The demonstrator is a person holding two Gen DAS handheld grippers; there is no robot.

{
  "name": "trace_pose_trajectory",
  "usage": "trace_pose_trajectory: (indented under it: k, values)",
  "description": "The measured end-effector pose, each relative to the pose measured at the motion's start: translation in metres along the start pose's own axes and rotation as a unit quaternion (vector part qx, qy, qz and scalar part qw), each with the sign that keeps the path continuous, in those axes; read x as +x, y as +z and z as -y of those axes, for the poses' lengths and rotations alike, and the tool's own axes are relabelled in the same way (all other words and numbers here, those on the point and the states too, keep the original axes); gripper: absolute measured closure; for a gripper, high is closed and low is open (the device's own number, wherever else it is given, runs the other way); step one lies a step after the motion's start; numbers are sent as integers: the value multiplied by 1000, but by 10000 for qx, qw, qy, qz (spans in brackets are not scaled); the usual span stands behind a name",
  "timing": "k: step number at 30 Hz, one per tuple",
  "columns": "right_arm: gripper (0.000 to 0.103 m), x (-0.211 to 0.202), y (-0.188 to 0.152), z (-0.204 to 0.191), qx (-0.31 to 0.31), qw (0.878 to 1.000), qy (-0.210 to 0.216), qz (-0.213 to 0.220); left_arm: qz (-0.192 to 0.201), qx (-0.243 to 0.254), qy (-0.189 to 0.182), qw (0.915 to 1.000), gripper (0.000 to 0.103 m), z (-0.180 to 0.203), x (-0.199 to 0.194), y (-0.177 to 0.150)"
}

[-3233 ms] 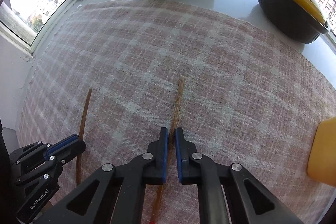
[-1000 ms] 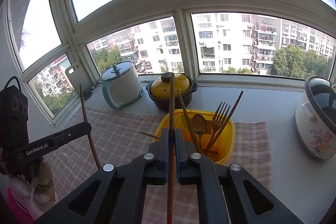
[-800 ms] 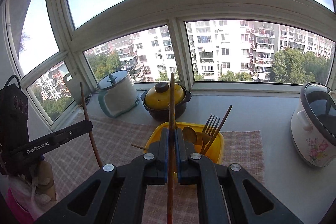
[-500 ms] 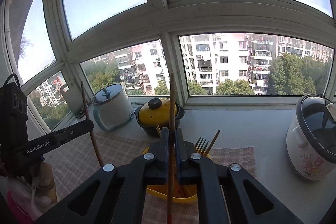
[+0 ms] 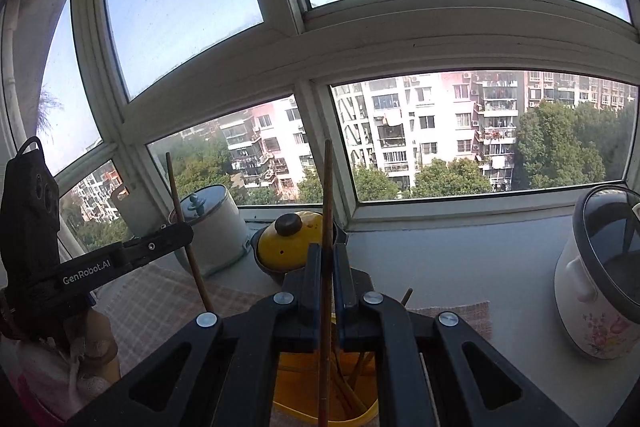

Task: Organize utensils
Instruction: 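Lift both chopsticks over the yellow container and lower them inside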

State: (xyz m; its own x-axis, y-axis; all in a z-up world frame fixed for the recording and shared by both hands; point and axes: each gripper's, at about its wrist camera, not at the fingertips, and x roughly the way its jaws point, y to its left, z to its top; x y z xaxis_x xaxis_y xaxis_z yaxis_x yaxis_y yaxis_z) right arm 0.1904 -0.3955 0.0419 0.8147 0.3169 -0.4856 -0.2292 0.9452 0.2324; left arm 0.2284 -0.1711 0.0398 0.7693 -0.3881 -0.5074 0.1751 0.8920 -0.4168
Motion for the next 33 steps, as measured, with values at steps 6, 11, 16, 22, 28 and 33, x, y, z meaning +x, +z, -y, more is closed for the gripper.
trace_pose_trajectory:
  k: [6,11,16,22,28,33]
  values:
    - [100,6,8,12,103,9998,-87,145,-119,-22,81,9999,99,-1,17,-5]
    - [100,19,6,15,38,9999,-131,84,-148,-19,201,9997,99,0,25,-9]
    - [100,33,-2,19,39,9999,-150,-33,-175,74,287,9994,99,2,31,-14]
    - [100,44,-14,22,35,9995,-162,-255,-302,115,287,9991,99,1,38,-23]
    - [100,50,-25,28,94,9986,-144,-502,-489,141,234,9984,99,0,41,-34]
    - [100,53,-34,32,160,9974,-118,-699,-643,160,210,9976,99,0,43,-43]
